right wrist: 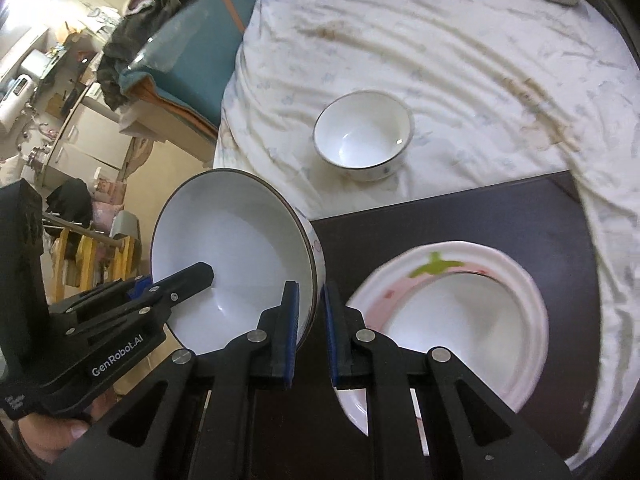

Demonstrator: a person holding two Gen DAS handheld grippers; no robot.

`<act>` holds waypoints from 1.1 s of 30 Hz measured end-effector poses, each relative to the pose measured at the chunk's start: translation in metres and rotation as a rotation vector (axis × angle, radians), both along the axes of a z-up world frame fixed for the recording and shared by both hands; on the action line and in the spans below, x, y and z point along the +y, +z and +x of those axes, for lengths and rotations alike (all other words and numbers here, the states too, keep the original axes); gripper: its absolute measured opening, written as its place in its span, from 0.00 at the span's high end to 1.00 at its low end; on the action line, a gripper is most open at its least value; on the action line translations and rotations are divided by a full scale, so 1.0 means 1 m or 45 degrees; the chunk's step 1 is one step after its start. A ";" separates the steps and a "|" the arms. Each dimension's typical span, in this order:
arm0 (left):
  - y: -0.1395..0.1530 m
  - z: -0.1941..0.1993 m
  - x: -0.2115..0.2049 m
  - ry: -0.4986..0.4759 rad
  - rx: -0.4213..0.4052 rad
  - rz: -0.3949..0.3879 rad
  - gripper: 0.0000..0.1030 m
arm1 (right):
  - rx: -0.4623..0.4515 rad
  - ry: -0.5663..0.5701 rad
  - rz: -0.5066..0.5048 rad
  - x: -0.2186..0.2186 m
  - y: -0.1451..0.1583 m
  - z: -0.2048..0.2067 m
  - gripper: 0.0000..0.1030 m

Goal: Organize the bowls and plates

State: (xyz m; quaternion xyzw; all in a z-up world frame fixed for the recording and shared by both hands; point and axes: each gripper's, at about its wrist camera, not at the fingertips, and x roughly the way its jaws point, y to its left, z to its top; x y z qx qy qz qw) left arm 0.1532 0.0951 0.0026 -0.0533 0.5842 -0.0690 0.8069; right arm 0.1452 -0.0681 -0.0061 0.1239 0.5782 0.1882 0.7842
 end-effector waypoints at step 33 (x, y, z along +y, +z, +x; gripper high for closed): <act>-0.022 -0.047 -0.111 -0.158 0.005 -0.055 0.90 | -0.111 -0.048 0.283 -0.141 -0.007 -0.061 0.87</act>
